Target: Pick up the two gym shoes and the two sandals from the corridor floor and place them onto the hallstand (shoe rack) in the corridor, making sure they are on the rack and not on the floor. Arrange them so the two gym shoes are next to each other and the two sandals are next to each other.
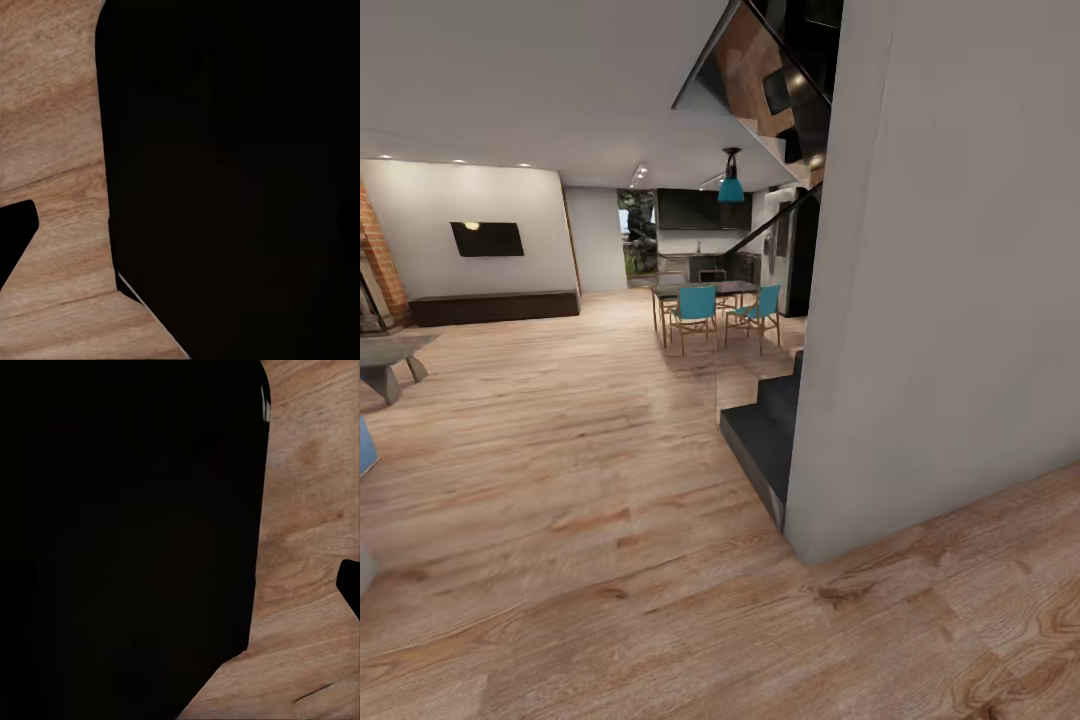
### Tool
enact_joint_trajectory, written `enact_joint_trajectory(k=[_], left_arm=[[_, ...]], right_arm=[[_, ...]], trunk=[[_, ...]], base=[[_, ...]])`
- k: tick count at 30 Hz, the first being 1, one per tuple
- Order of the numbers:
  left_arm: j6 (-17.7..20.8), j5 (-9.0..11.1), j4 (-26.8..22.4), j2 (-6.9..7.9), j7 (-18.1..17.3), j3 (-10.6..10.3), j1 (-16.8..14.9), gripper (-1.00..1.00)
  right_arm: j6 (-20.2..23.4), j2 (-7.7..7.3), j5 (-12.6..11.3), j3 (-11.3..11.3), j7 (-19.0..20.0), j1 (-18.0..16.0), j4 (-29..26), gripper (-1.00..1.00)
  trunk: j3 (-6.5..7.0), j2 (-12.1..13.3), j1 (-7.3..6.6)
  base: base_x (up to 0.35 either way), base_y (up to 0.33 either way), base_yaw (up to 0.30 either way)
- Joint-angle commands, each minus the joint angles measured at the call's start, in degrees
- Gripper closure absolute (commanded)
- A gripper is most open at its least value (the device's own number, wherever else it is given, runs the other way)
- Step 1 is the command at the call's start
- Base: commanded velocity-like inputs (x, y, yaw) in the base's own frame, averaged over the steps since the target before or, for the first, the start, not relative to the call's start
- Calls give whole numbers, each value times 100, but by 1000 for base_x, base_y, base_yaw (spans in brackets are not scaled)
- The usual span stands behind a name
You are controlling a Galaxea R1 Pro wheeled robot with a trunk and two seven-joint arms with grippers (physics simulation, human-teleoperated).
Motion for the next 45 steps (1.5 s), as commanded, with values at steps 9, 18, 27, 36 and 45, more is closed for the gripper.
enact_joint_trajectory(k=[9, 18, 27, 36, 45], left_arm=[[35, -10, 26, -18, -9, 8, -1, -100], [35, 1, -6, -18, -9, 9, -1, -100], [32, -9, -16, -18, -8, -3, -1, -100], [-141, -63, -57, 42, 58, -28, -4, -100], [-255, -24, -345, 260, 70, -14, -245, -100]], right_arm=[[65, 88, 9, 5, -9, -3, -71, -100], [54, 249, 16, 8, -9, -49, -329, -100], [53, 243, 21, 9, -9, -60, -403, -100], [13, 82, 26, 10, -17, -62, -474, -100], [-276, -208, 18, -25, -21, -70, -765, -100]], trunk=[[-3, -2, 0], [-3, -2, 0], [-3, -2, 0], [-3, -2, 0], [-3, -2, 0]], base=[[0, 0, 0], [0, 0, 0], [0, 0, 0], [0, 0, 0], [0, 0, 0]])
